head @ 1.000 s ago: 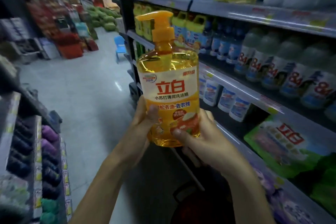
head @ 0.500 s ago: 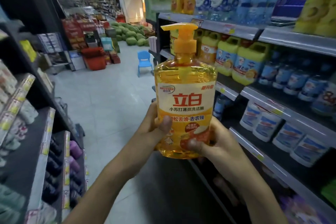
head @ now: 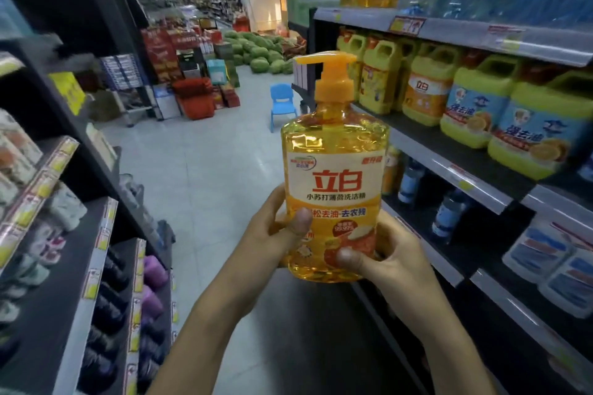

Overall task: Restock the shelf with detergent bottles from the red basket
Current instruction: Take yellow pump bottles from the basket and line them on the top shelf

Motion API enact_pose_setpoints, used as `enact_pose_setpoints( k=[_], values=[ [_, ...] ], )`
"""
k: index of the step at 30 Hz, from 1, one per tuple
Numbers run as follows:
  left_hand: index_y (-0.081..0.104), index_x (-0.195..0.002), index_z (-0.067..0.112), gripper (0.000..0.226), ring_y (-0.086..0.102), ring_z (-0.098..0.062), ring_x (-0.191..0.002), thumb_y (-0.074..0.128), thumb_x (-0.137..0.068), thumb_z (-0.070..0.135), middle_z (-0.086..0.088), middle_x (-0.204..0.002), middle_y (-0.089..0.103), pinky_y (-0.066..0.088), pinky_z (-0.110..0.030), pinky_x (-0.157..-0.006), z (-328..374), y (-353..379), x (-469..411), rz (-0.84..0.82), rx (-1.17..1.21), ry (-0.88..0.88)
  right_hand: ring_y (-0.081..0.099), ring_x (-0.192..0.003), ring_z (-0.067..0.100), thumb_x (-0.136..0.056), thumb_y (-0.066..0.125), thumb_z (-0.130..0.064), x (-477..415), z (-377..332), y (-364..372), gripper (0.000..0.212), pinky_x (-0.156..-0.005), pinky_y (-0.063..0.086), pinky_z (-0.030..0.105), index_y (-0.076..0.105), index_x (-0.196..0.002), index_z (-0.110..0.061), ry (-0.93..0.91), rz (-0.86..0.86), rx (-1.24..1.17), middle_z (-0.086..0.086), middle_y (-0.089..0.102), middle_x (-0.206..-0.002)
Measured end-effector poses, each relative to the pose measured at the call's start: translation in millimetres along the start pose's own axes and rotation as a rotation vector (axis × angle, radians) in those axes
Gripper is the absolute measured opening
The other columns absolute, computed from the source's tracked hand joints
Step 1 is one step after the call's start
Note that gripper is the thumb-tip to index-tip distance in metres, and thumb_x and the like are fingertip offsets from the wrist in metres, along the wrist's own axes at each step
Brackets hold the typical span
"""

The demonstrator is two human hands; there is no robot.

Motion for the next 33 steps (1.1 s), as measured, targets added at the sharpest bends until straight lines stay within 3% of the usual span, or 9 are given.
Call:
enact_pose_setpoints(
  k=[7,14,18,22,27,30,33],
  values=[
    [0.051,-0.128,0.050,0.080,0.068,-0.017,-0.112,0.072,-0.057,0.079,0.010,-0.124,0.069,0.057,-0.050,-0.090,4.6,-23.9,-99.7,0.076,-0.029,-0.011,0.070,-0.106,0.008,-0.077,0.084,-0.025,-116.7,19.9,-28.0,0.054,-0.087,0.059,0.027,0.062,-0.125,-0.028,0.030,-0.086,0.009,-0.011,0.074,-0.113],
    [0.054,-0.121,0.056,0.070,0.068,-0.013,-0.111,0.073,-0.057,0.076,0.011,-0.122,0.069,0.060,-0.039,-0.085,11.5,-55.5,-188.9,0.094,-0.056,0.028,0.067,-0.115,0.014,-0.087,0.074,-0.032,-217.9,32.2,-41.9,0.039,-0.093,0.057,0.036,0.065,-0.125,-0.026,0.016,-0.155,-0.087,-0.003,0.072,-0.121],
    [0.054,-0.115,0.062,0.068,0.068,-0.009,-0.108,0.072,-0.052,0.080,0.015,-0.119,0.070,0.061,-0.032,-0.080,11.3,-81.0,-241.0,0.110,-0.061,0.034,0.068,-0.114,0.015,-0.073,0.077,-0.056,-274.1,43.1,-42.3,0.056,-0.090,0.056,0.026,0.068,-0.121,-0.029,0.008,-0.157,-0.102,-0.001,0.073,-0.120],
    [0.050,-0.123,0.054,0.064,0.069,-0.007,-0.106,0.069,-0.063,0.069,0.018,-0.116,0.070,0.060,-0.036,-0.085,9.0,-114.8,-294.5,0.123,-0.060,0.036,0.069,-0.111,0.012,-0.070,0.077,-0.056,-334.0,54.5,-35.4,0.060,-0.086,0.056,0.021,0.067,-0.120,-0.025,0.005,-0.162,-0.090,-0.003,0.074,-0.118],
    [0.051,-0.117,0.060,0.051,0.068,-0.002,-0.104,0.068,-0.070,0.065,0.022,-0.115,0.070,0.061,-0.032,-0.081,21.7,-171.2,-369.2,0.100,-0.051,0.093,0.068,-0.113,0.011,-0.070,0.075,-0.064,-422.4,52.8,-16.0,0.065,-0.090,0.057,0.026,0.064,-0.125,-0.029,-0.032,-0.131,0.030,-0.007,0.072,-0.121],
    [0.049,-0.118,0.060,0.047,0.068,0.002,-0.099,0.062,-0.073,0.058,0.025,-0.111,0.069,0.060,-0.021,-0.070,34.6,-200.8,-414.8,0.052,-0.028,0.124,0.067,-0.115,0.011,-0.069,0.074,-0.069,-473.0,45.3,-8.5,0.070,-0.091,0.057,0.031,0.062,-0.126,-0.030,-0.038,-0.119,0.082,-0.009,0.071,-0.123],
    [0.054,-0.107,0.067,0.043,0.069,0.002,-0.097,0.068,-0.066,0.069,0.024,-0.109,0.070,0.056,-0.014,-0.065,46.7,-222.9,-458.6,-0.041,-0.021,0.155,0.067,-0.115,0.010,-0.067,0.074,-0.070,-518.2,41.1,-5.3,0.068,-0.093,0.057,0.036,0.062,-0.124,-0.035,-0.066,-0.066,0.138,-0.012,0.071,-0.122]
  ],
)
Point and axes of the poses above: each hand's wrist, its own x-axis away from the middle knuckle, its own y-axis out of the palm, z = x × y, the point moved 6 cm from there along -x, towards the middle knuckle
